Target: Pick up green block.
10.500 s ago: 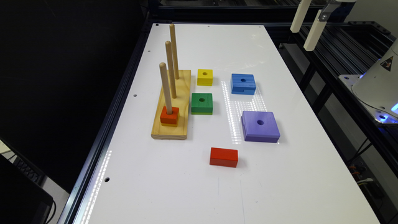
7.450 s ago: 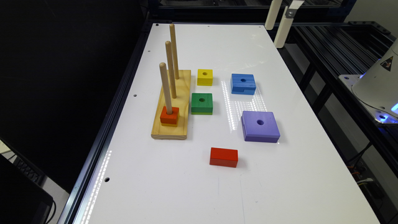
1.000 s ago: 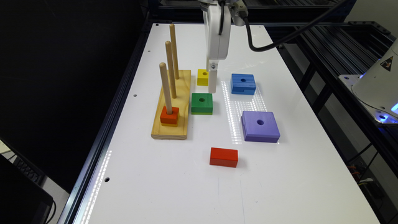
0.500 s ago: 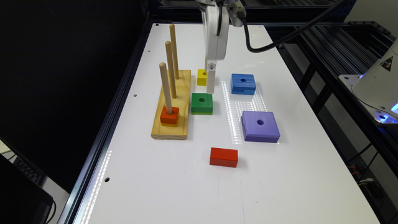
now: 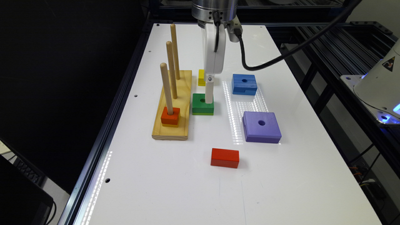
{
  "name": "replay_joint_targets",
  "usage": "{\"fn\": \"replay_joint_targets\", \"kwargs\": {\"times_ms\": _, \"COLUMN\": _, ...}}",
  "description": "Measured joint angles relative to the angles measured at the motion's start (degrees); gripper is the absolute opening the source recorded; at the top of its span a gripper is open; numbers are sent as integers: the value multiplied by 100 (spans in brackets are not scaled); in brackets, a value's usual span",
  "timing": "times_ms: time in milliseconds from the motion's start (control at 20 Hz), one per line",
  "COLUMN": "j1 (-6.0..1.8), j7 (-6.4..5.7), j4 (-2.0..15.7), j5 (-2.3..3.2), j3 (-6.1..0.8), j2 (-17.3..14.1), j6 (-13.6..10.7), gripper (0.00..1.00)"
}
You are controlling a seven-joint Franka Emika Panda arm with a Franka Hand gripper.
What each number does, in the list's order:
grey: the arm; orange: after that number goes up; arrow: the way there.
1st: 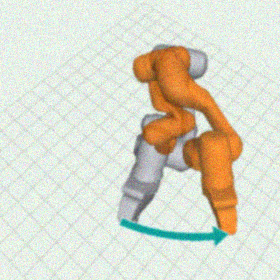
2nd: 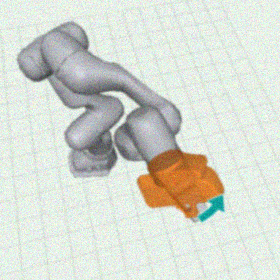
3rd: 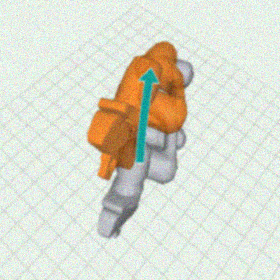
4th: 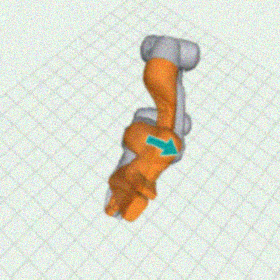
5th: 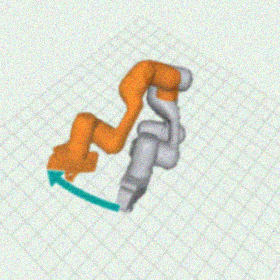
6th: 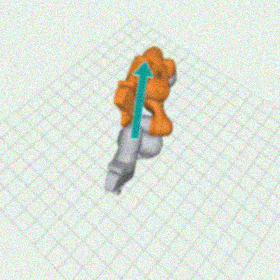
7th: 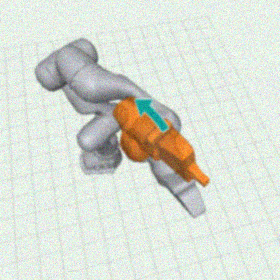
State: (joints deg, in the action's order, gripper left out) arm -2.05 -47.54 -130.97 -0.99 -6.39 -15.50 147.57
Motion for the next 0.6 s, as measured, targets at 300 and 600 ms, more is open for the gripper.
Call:
{"fn": "replay_joint_targets", "kwargs": {"times_ms": 300, "j1": 0, "j7": 0, "j4": 2, "j5": 0, "j3": 0, "j2": -11, "j6": 0, "gripper": 100}}
{"fn": "replay_joint_targets", "kwargs": {"times_ms": 600, "j1": 0, "j7": 0, "j4": 2, "j5": 4, "j3": 2, "j2": -271, "j6": 228, "gripper": 100}}
